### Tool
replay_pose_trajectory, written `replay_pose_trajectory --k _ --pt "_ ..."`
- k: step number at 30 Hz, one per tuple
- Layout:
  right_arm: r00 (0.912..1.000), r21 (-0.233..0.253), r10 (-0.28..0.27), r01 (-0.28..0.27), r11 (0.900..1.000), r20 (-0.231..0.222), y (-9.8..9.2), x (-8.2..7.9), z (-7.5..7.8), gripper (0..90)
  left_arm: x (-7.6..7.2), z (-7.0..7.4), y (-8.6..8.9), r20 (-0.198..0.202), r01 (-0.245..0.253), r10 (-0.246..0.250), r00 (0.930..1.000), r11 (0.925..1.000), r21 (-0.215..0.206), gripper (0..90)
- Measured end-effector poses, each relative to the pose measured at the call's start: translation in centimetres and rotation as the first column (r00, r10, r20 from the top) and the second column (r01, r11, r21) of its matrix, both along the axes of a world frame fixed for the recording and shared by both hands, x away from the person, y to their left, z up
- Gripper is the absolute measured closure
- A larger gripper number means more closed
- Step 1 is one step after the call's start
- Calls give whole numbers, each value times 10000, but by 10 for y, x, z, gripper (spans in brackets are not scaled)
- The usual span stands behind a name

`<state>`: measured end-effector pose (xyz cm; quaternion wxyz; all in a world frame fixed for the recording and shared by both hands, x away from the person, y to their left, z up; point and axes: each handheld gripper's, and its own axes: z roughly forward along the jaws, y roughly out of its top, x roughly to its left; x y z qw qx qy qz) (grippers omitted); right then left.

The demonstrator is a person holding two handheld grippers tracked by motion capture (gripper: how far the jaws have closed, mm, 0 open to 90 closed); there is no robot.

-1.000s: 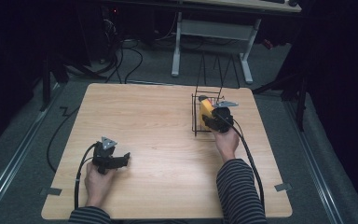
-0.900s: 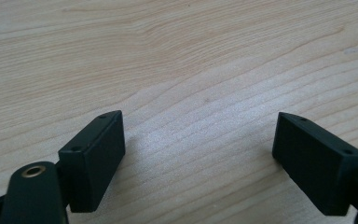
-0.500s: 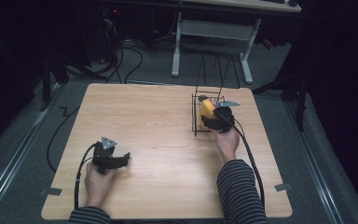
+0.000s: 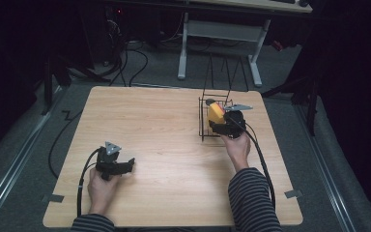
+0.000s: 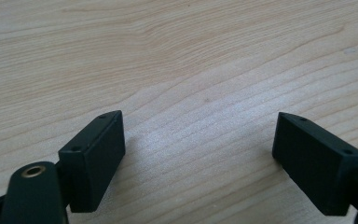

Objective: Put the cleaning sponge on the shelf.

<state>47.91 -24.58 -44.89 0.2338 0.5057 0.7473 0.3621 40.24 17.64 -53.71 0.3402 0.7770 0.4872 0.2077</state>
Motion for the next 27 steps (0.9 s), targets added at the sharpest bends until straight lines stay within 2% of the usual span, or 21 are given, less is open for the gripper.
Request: replay_pose_trajectory --k 16,17,20,24,26,27 --pt "9989 -35 275 -274 9996 377 -4 -15 15 277 0 0 0 1 3 -3 10000 10000 2 176" --pt "9984 72 199 -204 9998 522 -6 -19 16 281 0 0 0 2 4 -4 10000 10000 2 176" --pt "9984 184 138 -149 9997 541 -11 -24 18 281 0 0 0 2 5 -5 10000 10000 2 176" --pt "9977 115 279 -287 9995 625 -16 -30 21 279 0 0 0 4 4 -4 10000 10000 -1 176" --pt "9971 281 282 -302 9991 713 -18 -36 24 286 0 0 0 2 4 -4 10000 10000 0 176" --pt "9956 502 281 -327 9982 896 -22 -44 26 294 0 0 0 3 3 -3 10000 10000 0 176"
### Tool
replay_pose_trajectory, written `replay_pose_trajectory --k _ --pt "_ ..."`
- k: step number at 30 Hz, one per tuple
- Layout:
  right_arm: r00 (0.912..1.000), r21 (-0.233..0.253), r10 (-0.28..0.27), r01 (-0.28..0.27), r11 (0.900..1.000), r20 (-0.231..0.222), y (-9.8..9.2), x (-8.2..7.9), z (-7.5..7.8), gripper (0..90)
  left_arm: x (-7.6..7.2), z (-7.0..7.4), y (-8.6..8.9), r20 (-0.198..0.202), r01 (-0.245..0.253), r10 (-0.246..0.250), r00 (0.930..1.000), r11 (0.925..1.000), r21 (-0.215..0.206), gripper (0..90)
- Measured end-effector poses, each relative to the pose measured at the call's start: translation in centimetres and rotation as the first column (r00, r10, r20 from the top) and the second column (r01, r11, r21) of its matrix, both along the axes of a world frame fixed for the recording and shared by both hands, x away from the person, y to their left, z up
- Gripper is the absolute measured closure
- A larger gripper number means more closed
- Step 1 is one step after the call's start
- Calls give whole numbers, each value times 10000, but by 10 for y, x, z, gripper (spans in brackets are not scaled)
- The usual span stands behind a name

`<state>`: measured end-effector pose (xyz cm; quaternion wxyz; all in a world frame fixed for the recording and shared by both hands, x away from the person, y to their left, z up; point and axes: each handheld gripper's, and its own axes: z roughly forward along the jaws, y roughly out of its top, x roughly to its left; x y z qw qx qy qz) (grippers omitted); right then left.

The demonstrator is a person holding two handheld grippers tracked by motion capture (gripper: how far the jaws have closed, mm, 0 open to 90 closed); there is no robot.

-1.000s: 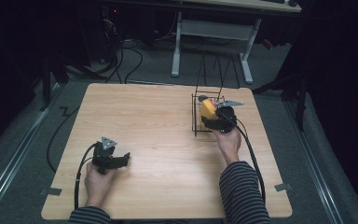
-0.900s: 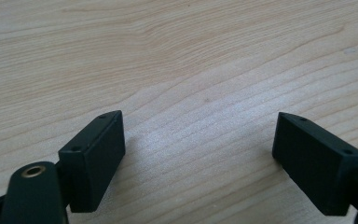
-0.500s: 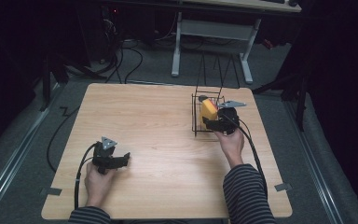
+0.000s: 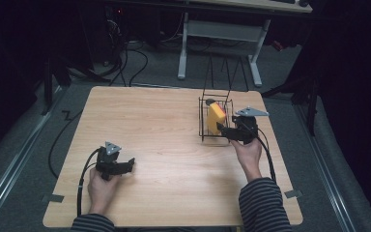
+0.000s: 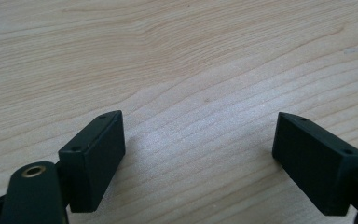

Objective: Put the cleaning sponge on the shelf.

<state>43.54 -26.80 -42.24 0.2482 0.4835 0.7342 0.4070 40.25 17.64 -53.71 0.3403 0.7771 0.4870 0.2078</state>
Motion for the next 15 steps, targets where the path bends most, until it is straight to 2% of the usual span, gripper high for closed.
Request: replay_pose_trajectory --k 5,6,7,9,11,12,15 --pt "10000 23 39 -39 10000 -27 -9 -11 3 296 0 0 0 1 -1 1 10000 10000 1 176" --pt "9998 145 54 -57 9999 196 -13 -18 5 313 0 0 0 2 -3 3 10000 10000 -1 176" --pt "9998 145 54 -57 9999 196 -13 -18 5 313 0 0 0 2 -3 3 10000 10000 -1 176" --pt "9997 485 23 -36 9988 256 -18 -25 7 315 0 0 0 2 -2 2 10000 10000 -1 176" --pt "9992 573 -31 7 9984 408 -24 -32 8 322 0 0 0 2 -1 1 10000 10000 1 176" --pt "9987 873 -127 82 9962 501 -31 -39 9 327 0 0 0 -2 3 -3 10000 10000 6 176" --pt "9988 940 -197 153 9955 457 -37 -44 9 328 0 0 0 -18 11 -10 10000 10000 10 176"
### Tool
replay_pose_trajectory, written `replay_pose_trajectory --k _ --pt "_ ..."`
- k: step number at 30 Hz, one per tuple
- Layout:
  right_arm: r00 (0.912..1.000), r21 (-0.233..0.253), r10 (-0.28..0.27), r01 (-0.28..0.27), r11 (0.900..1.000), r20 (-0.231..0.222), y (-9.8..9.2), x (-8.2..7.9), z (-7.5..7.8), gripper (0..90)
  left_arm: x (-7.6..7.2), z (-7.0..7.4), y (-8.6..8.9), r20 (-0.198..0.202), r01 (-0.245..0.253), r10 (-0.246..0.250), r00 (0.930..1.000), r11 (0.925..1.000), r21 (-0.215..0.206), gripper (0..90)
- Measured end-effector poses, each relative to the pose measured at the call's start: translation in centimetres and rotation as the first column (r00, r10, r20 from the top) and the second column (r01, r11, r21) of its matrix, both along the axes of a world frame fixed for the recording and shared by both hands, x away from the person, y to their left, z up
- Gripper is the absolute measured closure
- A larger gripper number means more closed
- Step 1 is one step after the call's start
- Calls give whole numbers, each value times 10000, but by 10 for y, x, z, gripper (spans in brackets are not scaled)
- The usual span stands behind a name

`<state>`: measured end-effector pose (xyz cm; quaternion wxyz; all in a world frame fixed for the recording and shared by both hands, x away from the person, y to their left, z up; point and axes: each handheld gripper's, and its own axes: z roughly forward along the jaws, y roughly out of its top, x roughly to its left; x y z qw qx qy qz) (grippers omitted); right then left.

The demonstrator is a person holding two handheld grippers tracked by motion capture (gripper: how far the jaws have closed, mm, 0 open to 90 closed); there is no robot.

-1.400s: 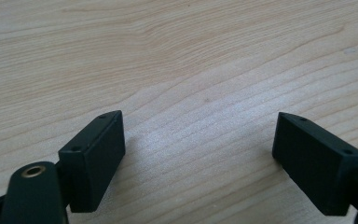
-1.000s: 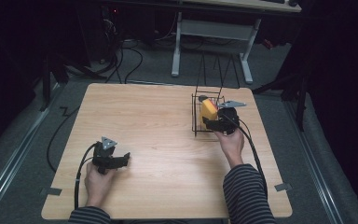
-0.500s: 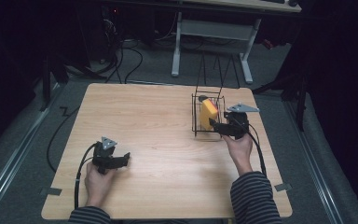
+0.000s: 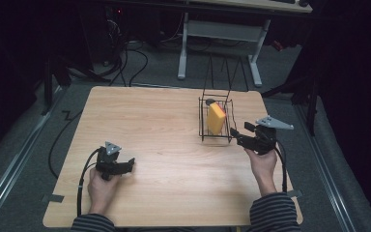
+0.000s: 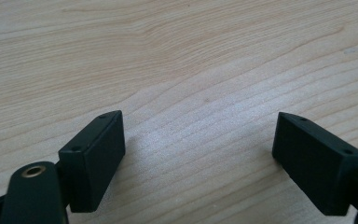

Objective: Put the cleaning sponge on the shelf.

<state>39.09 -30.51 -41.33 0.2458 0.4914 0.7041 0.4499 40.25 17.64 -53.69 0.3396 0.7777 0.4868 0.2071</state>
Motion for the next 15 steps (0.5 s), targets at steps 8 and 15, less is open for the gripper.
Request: replay_pose_trajectory --k 8,15 --pt "9997 330 -179 174 9993 148 -20 -20 -6 338 0 0 0 1 -3 3 10000 10000 -4 176" --pt "9994 576 -251 238 9981 225 -29 -34 -12 340 0 0 0 1 1 -1 10000 10000 0 176"
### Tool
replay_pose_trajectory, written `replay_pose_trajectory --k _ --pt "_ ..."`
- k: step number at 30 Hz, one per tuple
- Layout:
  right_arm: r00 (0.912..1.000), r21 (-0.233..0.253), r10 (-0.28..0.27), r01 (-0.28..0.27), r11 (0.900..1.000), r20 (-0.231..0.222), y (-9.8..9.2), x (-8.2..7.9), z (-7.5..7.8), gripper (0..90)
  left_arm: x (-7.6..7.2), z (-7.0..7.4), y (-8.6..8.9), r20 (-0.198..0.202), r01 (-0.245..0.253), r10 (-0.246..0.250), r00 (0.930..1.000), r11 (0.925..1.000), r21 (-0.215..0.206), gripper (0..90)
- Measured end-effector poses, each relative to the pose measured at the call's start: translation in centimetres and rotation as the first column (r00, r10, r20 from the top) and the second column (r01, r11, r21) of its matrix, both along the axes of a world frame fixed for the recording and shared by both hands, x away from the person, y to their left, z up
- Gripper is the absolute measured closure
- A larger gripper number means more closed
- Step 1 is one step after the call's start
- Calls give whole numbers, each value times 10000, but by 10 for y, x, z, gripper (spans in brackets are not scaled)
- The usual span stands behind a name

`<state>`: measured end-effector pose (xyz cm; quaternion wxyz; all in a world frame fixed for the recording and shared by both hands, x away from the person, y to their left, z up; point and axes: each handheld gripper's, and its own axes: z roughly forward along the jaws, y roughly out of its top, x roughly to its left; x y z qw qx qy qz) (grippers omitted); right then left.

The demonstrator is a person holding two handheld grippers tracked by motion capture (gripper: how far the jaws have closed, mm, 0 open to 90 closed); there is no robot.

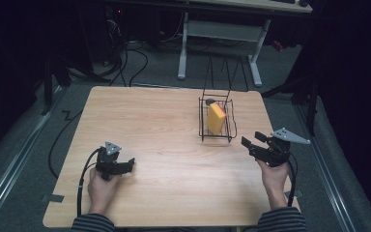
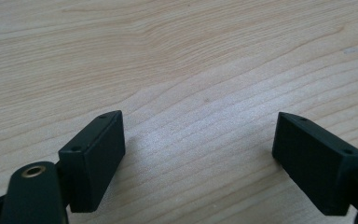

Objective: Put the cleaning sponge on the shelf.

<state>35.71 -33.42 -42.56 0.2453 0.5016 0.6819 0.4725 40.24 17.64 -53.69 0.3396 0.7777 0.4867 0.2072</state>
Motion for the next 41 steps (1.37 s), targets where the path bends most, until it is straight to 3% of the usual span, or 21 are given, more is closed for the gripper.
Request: replay_pose_trajectory --k 8,14,19,23,24,25,26,28,31,34,35,41 --pt "9998 164 -192 191 9997 19 -9 -13 -10 341 0 0 0 1 -3 3 10000 10000 -4 176" --pt "9992 91 -377 378 9992 -116 -14 -19 -30 341 0 0 0 1 -1 1 10000 10000 0 176" --pt "9959 -279 -656 639 9976 -626 -15 -20 -55 342 0 0 0 -2 0 0 10000 10000 2 176" --pt "9874 -939 -984 871 9918 -1239 -15 -16 -81 345 0 0 0 15 -9 9 10000 10000 1 176" --pt "9874 -939 -984 871 9918 -1239 -15 -16 -81 345 0 0 0 0 0 0 10000 10000 0 176" --pt "9823 -1450 -1181 969 9847 -1453 -14 -14 -90 347 0 0 0 -2 0 0 10000 10000 2 176" --pt "9823 -1450 -1181 969 9847 -1453 -14 -14 -90 347 0 0 0 -2 0 0 10000 10000 2 176" --pt "9755 -1907 -1397 1065 9759 -1700 -12 -12 -98 347 0 0 0 -2 1 -1 10000 10000 4 176" --pt "9648 -2743 -1745 1167 9545 -1970 -8 -7 -104 356 0 0 0 0 0 0 10000 10000 2 176" --pt "9640 -2829 -1735 1123 9526 -2016 -8 -6 -104 352 0 0 0 1 0 0 10000 10000 4 176" --pt "9598 -2520 -1700 1117 9613 -2231 -11 -4 -104 346 0 0 0 2 -1 1 10000 10000 3 176" --pt "9598 -2586 -1764 1175 9588 -2182 -11 -4 -105 341 0 0 0 -4 4 -4 10000 10000 4 176"
